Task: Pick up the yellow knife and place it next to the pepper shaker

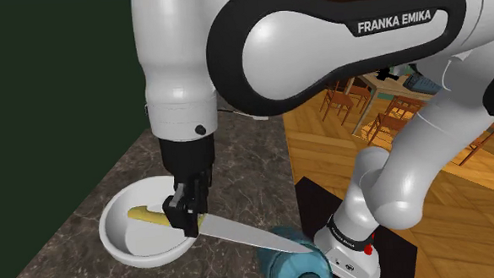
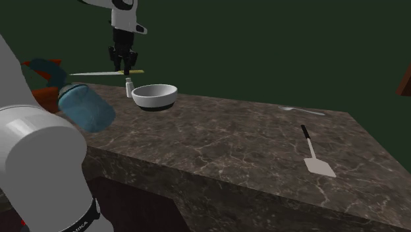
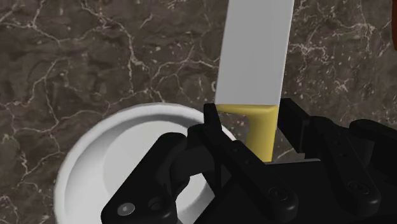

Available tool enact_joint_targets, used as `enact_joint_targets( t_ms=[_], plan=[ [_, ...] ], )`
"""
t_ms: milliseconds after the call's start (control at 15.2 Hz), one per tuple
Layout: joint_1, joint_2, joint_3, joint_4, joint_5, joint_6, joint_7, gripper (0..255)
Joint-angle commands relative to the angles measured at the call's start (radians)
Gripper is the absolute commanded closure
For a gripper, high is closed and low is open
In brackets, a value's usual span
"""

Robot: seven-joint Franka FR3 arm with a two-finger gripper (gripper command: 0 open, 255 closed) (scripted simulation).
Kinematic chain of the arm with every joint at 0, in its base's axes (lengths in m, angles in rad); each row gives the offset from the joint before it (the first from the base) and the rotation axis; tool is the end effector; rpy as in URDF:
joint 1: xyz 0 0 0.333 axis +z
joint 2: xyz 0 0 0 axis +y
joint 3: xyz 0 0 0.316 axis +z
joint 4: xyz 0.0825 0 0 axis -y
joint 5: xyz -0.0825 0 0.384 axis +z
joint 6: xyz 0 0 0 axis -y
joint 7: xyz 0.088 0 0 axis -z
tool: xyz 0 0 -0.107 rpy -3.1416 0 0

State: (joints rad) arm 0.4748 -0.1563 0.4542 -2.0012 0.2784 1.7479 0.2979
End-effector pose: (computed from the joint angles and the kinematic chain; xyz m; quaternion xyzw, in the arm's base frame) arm 0.2749 0.4256 0.5118 -0.9550 -0.2735 0.1027 0.0515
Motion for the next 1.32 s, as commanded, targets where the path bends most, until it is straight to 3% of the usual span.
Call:
enact_joint_targets(
  t_ms=[0, 462, 1254],
  plan=[
    [0.020, 0.034, 0.033, 0.035, -0.005, 0.010, 0.058, 255],
    [0.103, 0.198, 0.137, 0.193, -0.071, 0.041, 0.265, 255],
    [0.111, 0.231, 0.139, 0.065, -0.080, 0.196, 0.247, 255]
  ],
)
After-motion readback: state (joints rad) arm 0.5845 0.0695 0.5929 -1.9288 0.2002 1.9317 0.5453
